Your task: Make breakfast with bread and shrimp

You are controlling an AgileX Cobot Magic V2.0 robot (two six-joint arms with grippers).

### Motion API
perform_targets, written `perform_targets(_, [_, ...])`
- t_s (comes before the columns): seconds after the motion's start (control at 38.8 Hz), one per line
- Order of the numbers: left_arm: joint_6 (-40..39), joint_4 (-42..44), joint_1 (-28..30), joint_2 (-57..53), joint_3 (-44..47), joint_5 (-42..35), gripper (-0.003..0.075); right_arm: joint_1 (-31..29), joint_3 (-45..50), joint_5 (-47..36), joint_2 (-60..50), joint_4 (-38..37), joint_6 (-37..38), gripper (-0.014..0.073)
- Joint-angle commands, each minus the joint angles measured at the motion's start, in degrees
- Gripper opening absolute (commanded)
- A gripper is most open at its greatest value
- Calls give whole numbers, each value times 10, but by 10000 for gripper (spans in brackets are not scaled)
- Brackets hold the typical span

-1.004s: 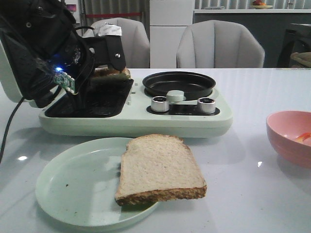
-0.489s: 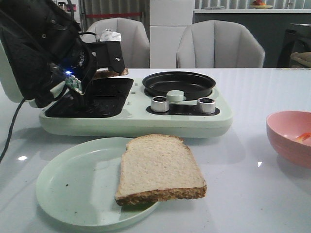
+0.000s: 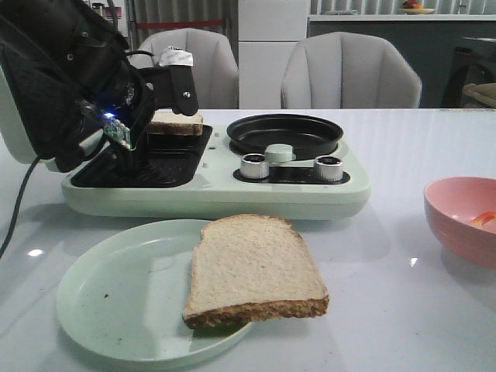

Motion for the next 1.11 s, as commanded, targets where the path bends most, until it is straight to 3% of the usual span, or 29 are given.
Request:
perform_targets(0.0, [-5, 25, 1, -55, -15, 32, 395, 0, -20, -32, -1, -5, -1, 444])
perform_targets(0.36, [-6, 25, -1, -150, 76, 14, 393, 0, -20, -32, -1, -5, -1, 444])
perform_targets(0.52, [-6, 15, -27, -199, 121, 65, 393, 0, -20, -32, -1, -5, -1, 444])
perform_targets(0.7, [-2, -139, -91, -250, 125, 158, 393, 0, -20, -32, -1, -5, -1, 444])
perform_targets(0.88, [152, -394, -152, -320, 125, 204, 393, 0, -20, -32, -1, -5, -1, 444])
perform_targets(1.08, [196, -631, -166, -414, 125, 272, 393, 0, -20, -32, -1, -5, -1, 444])
